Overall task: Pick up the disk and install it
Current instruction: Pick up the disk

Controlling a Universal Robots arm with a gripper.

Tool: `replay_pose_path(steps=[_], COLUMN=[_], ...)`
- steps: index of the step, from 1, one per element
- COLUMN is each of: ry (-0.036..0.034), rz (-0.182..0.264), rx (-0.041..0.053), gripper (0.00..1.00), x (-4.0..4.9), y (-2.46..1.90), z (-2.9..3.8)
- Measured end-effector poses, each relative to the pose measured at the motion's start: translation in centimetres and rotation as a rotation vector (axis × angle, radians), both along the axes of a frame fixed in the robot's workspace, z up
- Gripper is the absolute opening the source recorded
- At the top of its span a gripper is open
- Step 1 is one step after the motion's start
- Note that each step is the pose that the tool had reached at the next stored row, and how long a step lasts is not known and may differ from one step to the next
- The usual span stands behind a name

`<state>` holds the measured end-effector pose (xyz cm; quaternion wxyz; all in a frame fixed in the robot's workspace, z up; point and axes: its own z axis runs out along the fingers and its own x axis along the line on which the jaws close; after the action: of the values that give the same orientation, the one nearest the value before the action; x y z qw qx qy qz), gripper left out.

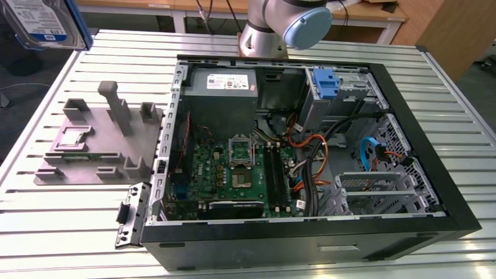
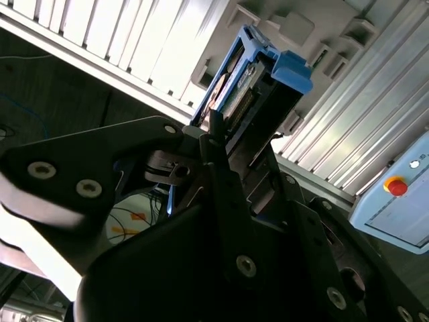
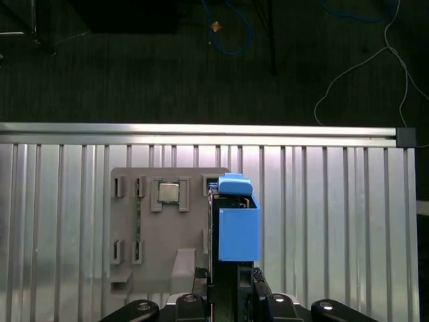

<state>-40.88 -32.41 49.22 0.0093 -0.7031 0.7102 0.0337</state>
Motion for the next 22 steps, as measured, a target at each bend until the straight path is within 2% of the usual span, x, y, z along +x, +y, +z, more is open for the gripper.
replay_pose_path(steps=[10, 22], ry=[0.0000, -0.0001], rz=[0.000, 0.000], rx=[0.0000, 0.0000], gripper=[0.35, 0.35], x=[0.00, 0.04], y=[0.00, 0.01], z=[0.77, 0.82])
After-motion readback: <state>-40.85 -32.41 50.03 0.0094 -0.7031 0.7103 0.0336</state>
